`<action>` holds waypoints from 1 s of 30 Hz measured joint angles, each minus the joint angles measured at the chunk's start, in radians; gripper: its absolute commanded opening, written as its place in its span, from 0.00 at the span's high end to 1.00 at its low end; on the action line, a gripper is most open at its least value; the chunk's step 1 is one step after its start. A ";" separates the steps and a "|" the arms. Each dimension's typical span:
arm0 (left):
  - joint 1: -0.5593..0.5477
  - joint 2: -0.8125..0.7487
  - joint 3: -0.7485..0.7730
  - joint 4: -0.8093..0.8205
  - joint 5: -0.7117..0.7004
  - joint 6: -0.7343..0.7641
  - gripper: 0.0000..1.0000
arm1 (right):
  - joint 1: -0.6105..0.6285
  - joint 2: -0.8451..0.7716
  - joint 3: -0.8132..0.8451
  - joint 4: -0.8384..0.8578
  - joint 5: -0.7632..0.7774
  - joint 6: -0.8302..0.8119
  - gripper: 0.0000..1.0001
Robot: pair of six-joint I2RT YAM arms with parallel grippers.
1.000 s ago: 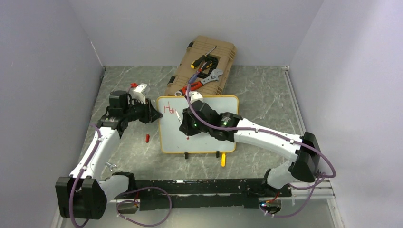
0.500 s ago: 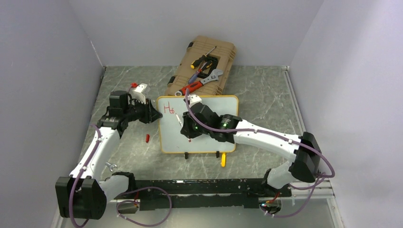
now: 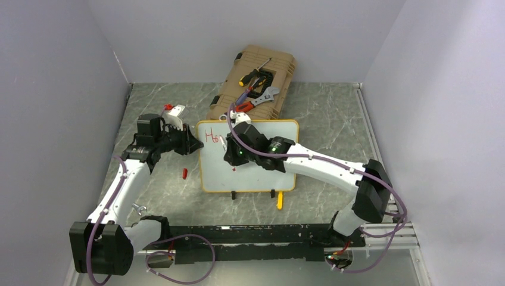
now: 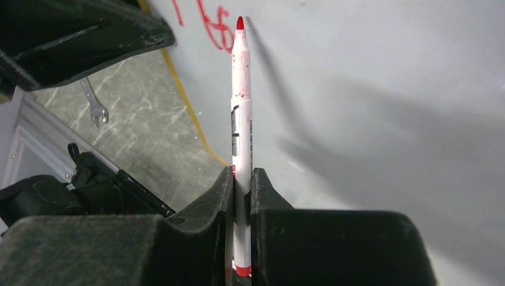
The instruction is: Write a sentence on the whiteboard
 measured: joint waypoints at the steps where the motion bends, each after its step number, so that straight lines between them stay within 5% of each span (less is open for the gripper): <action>1: -0.001 0.000 0.000 0.000 0.000 0.000 1.00 | -0.007 0.000 0.000 0.000 0.000 0.005 1.00; 30: -0.006 0.000 0.000 -0.009 -0.018 0.006 1.00 | -0.001 0.006 -0.070 -0.044 -0.090 0.072 1.00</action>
